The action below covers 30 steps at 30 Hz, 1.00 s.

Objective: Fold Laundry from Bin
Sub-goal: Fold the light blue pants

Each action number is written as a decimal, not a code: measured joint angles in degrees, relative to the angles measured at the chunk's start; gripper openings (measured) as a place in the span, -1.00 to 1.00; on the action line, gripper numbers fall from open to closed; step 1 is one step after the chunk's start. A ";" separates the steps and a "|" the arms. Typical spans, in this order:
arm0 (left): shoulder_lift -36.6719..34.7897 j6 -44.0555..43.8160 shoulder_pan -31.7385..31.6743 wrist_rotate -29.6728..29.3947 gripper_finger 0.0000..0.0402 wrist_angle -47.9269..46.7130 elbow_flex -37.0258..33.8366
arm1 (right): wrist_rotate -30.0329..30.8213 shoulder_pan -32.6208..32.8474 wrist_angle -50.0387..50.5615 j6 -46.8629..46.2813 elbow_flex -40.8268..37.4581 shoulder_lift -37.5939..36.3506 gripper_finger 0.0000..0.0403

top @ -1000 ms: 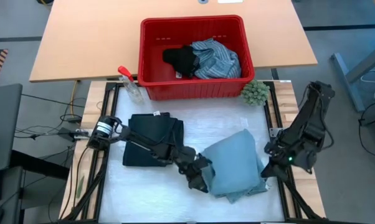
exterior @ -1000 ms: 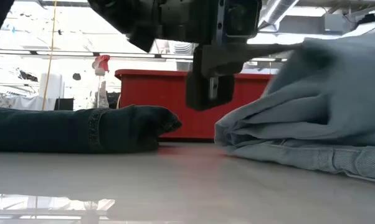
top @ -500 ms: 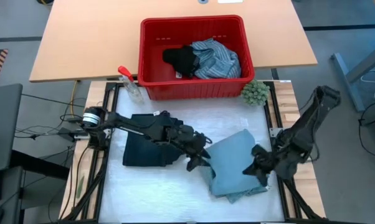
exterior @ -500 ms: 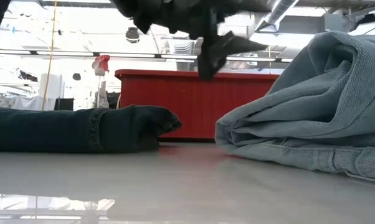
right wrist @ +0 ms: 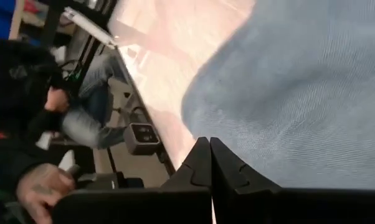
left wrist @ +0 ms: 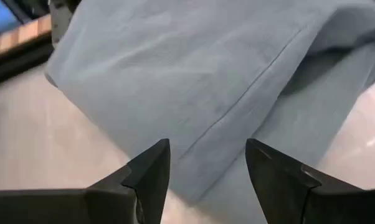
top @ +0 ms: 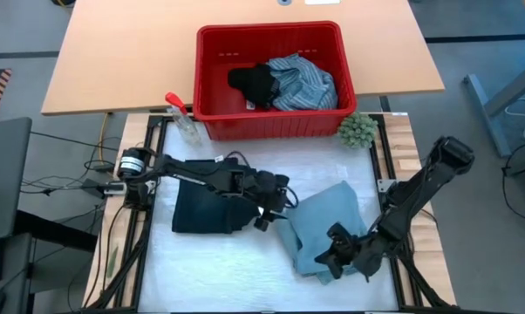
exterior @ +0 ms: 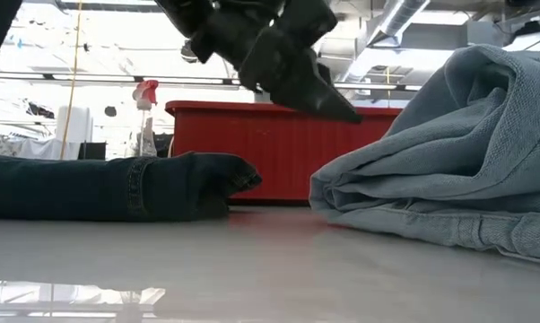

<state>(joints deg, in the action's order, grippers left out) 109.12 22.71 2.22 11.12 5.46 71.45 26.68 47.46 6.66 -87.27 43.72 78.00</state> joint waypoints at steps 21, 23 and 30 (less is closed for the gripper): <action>11.71 11.14 -1.10 -3.01 -0.02 5.00 2.58 | -13.09 -0.88 2.37 -9.94 0.18 4.08 -0.91; 12.28 11.10 -0.77 -4.31 -0.05 5.49 3.72 | -13.48 -1.11 3.58 -9.94 0.15 4.00 -0.91; 12.76 11.12 -0.11 -11.51 -0.82 -1.79 6.99 | -14.70 -0.96 7.97 -11.42 0.22 3.36 -0.91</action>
<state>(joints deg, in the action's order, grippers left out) 121.89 33.83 2.11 -0.38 3.67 78.44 11.97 46.50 14.63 -98.70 43.94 81.36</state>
